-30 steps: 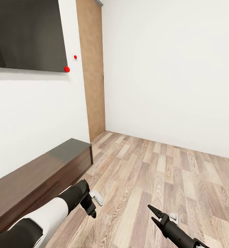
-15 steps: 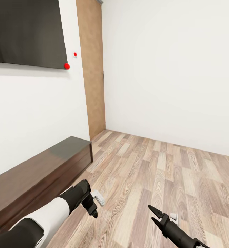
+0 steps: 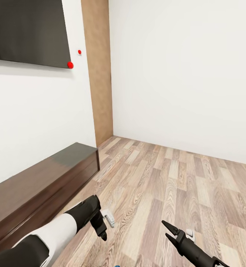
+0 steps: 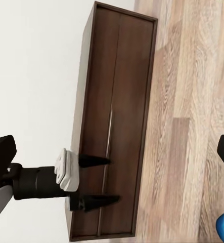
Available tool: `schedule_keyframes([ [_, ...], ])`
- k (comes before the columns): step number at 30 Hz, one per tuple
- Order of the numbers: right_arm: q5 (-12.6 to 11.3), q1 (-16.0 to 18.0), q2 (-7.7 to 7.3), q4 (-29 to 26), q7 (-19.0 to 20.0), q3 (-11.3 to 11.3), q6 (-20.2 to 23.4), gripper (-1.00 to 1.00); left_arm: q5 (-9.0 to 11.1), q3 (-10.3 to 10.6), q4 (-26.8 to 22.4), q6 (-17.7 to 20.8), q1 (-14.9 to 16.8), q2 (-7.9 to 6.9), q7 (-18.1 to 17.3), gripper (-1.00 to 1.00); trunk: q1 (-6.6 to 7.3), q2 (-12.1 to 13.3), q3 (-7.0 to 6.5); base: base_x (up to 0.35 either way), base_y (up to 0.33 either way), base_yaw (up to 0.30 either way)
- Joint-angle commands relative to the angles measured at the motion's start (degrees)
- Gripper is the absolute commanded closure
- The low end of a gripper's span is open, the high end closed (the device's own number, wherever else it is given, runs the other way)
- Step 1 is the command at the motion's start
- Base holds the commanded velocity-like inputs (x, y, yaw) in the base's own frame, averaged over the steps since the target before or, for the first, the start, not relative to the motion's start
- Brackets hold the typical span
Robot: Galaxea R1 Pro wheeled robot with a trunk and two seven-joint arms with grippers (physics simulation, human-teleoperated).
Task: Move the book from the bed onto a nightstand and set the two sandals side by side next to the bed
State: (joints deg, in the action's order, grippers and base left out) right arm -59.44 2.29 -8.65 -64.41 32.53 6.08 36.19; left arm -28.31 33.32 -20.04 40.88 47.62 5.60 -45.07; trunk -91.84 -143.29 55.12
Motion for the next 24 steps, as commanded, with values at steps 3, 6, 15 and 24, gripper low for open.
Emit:
schedule_keyframes([
  [3, -0.37, 0.01, -0.50, -0.01, 1.38, 0.26, 0.50, -1.00, -0.66, 0.19, -0.09, -0.14, 0.02, 0.03, -1.04, -1.00, -0.06, -0.07, 0.73, 0.000, 0.000, 0.000],
  [6, -0.42, -0.07, -1.06, -0.03, 3.00, 0.62, 0.53, -1.00, -0.68, 0.26, -0.09, -0.25, 0.02, 0.03, -1.23, -1.00, -0.14, -0.11, 1.40, 0.000, 0.000, 0.000],
  [15, -0.27, -0.40, -1.83, -0.03, 10.84, 2.42, 0.48, -1.00, -0.84, 0.33, -0.09, -0.47, 0.02, 0.01, -1.31, -1.00, -0.37, -0.23, 3.39, 0.000, 0.000, 0.000],
  [24, 0.13, -0.44, -1.81, -0.02, 12.47, 4.74, 0.43, -1.00, -0.83, 0.34, -0.09, -0.95, 0.02, -0.06, -1.25, -1.00, -0.60, -0.35, 5.38, 0.000, 0.000, 0.000],
])
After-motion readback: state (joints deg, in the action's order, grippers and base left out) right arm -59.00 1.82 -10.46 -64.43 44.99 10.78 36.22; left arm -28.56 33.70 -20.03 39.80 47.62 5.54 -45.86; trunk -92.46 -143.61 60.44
